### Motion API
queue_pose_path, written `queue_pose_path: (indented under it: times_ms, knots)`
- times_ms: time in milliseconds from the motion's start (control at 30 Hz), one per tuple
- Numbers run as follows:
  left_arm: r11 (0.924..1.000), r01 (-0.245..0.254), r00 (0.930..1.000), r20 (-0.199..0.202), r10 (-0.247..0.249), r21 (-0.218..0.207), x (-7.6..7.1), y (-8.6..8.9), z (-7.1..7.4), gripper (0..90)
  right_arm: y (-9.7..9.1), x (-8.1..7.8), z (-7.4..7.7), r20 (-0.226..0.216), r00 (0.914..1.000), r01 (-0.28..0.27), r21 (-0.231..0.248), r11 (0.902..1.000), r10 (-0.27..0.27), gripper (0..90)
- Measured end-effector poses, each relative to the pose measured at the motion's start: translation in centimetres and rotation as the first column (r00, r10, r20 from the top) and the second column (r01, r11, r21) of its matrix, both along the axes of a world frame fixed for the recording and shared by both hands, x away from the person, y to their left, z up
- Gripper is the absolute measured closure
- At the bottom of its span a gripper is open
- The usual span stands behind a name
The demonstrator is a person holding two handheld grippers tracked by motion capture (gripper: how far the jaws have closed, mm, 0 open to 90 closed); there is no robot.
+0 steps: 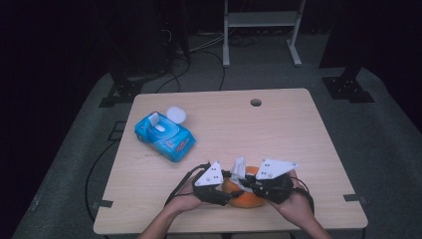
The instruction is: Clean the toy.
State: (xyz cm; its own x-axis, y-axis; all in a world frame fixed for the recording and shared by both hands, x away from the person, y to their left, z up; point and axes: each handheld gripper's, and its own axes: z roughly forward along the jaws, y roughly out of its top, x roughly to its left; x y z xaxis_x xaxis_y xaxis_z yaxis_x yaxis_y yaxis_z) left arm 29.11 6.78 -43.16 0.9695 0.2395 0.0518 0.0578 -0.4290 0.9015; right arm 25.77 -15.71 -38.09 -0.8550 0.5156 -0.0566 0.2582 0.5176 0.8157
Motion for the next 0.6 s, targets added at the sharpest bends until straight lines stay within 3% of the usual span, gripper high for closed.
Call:
queue_pose_path:
  times_ms: [100, 200, 233, 333, 400, 467, 600]
  knots:
    - [1.0000, -0.003, 0.9999, -0.017, 0.003, -0.006, 0.4, 0.6, -0.3, 39.8, -1.8, 0.6, -0.1, -0.003, 0.9987, 0.050, -0.003, 0.9987, -0.050, 83.6]
    - [0.9999, 0.003, 0.9997, -0.026, -0.003, -0.010, 0.5, 0.6, -0.3, 38.7, -3.7, 1.2, -0.7, -0.069, 0.9937, 0.091, 0.036, 0.9952, -0.088, 83.6]
    - [0.9999, 0.001, 0.9996, -0.029, -0.002, -0.012, 0.5, 0.4, -0.1, 35.8, -3.8, 1.3, -0.8, -0.078, 0.9932, 0.090, 0.045, 0.9950, -0.086, 83.6]
    - [0.9988, -0.011, 0.9990, -0.045, 0.009, -0.048, 0.5, 0.1, 0.3, 21.5, -2.9, 0.9, -0.8, -0.050, 0.9954, 0.084, 0.023, 0.9962, -0.083, 83.5]
    - [0.9994, -0.007, 0.9996, -0.027, 0.006, -0.033, 0.4, 0.0, 0.1, 25.6, -2.2, 0.8, -0.7, -0.029, 0.9981, 0.055, 0.030, 0.9980, -0.054, 83.4]
    - [0.9995, -0.011, 0.9993, -0.035, 0.010, -0.031, 0.5, 0.4, -0.1, 35.4, -1.9, 0.7, -0.6, -0.003, 0.9989, 0.048, 0.014, 0.9987, -0.048, 83.4]
    - [0.9997, -0.006, 0.9990, -0.044, 0.005, -0.023, 0.8, 1.0, -0.4, 39.5, -3.3, 1.4, -0.8, -0.037, 0.9966, 0.075, 0.042, 0.9963, -0.074, 83.6]
